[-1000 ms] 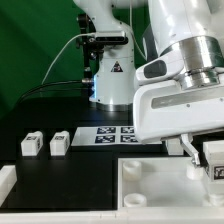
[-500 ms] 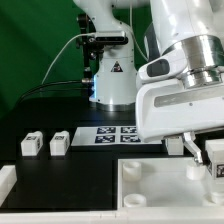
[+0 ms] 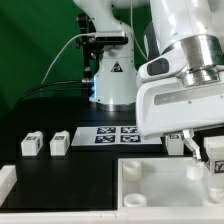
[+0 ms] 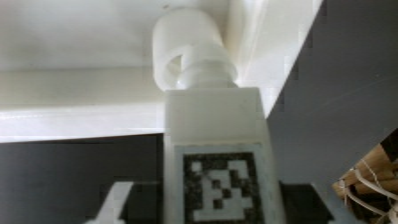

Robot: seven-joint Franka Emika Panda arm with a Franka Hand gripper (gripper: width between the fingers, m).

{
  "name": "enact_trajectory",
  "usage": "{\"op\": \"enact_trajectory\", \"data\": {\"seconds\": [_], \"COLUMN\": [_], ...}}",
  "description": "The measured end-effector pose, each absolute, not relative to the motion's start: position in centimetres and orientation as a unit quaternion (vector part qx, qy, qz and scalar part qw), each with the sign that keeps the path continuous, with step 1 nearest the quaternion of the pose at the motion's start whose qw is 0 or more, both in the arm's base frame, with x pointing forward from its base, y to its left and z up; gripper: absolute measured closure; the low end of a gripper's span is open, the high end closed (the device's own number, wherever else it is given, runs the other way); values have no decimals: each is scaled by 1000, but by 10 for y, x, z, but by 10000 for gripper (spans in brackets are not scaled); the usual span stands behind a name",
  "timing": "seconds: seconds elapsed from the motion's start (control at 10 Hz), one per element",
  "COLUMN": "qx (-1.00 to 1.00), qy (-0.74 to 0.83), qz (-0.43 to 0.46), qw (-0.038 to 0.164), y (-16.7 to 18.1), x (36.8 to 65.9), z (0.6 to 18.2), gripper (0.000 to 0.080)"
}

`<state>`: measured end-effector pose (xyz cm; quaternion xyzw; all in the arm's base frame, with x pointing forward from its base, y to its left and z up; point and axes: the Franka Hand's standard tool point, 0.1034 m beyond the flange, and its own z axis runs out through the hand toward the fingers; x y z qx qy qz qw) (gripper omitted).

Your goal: Assemble one leg

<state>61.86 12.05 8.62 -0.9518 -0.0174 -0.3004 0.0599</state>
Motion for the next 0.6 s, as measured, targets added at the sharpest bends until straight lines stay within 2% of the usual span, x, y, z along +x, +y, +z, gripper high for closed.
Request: {"op": "enact_trajectory", "data": {"seconds": [0.3, 0.6], "qx": [-952, -955], "qy": [-14, -14], "qz": [-300, -291], "qw": [58, 58], "y": [115, 115], "x": [622, 618], "z": [86, 74], "gripper": [508, 508]}}
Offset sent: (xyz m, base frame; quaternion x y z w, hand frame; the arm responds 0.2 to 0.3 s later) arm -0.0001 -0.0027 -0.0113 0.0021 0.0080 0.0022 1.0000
